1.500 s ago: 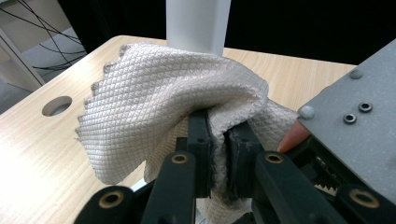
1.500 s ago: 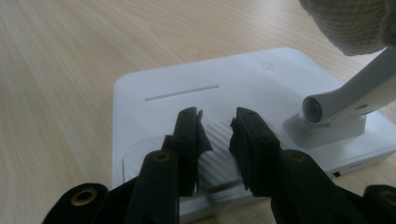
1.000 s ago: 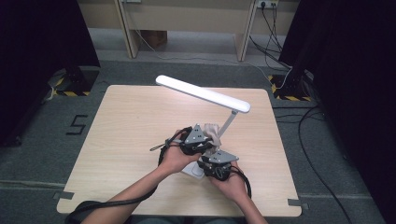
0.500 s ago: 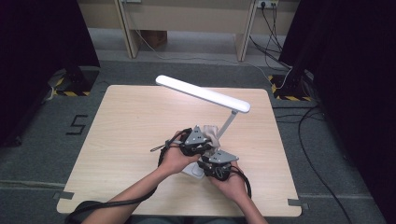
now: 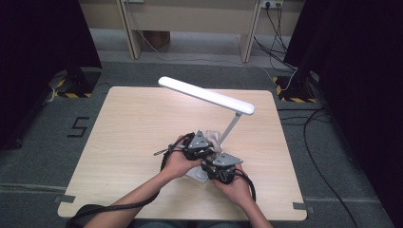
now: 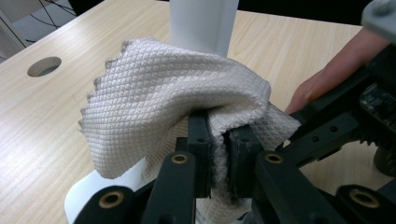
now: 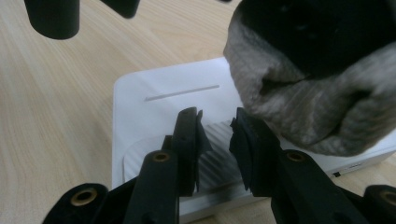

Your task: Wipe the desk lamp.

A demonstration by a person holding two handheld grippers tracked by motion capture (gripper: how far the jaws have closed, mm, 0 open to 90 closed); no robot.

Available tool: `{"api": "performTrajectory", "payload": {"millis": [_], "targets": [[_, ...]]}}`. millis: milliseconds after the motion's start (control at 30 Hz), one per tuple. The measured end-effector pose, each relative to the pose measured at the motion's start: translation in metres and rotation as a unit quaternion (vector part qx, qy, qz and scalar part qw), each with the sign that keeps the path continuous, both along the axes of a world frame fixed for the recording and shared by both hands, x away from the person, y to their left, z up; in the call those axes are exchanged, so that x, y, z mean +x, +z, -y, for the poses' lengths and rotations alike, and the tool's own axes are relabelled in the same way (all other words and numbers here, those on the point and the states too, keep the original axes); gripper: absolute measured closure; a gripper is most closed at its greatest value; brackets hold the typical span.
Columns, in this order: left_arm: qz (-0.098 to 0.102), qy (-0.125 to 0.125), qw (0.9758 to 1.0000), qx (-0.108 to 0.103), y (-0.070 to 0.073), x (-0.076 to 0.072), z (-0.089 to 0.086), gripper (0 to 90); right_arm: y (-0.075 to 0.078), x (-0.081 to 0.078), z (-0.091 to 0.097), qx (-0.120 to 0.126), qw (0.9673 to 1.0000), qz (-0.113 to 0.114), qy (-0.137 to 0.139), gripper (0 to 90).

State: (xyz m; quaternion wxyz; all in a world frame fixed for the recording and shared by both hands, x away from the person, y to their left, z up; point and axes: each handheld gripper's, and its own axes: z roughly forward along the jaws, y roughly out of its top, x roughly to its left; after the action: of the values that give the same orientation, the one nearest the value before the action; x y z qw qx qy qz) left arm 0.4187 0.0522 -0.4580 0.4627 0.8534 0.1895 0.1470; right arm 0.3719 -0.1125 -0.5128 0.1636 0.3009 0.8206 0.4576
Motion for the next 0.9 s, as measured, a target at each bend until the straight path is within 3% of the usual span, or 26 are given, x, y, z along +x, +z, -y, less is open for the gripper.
{"api": "performTrajectory", "payload": {"millis": [900], "targets": [[-0.014, 0.003, 0.9998, 0.014, -0.013, 0.003, -0.002, 81.8, 0.000, 0.000, -0.001, -0.001, 1.0000, 0.002, -0.001, 70.6]]}}
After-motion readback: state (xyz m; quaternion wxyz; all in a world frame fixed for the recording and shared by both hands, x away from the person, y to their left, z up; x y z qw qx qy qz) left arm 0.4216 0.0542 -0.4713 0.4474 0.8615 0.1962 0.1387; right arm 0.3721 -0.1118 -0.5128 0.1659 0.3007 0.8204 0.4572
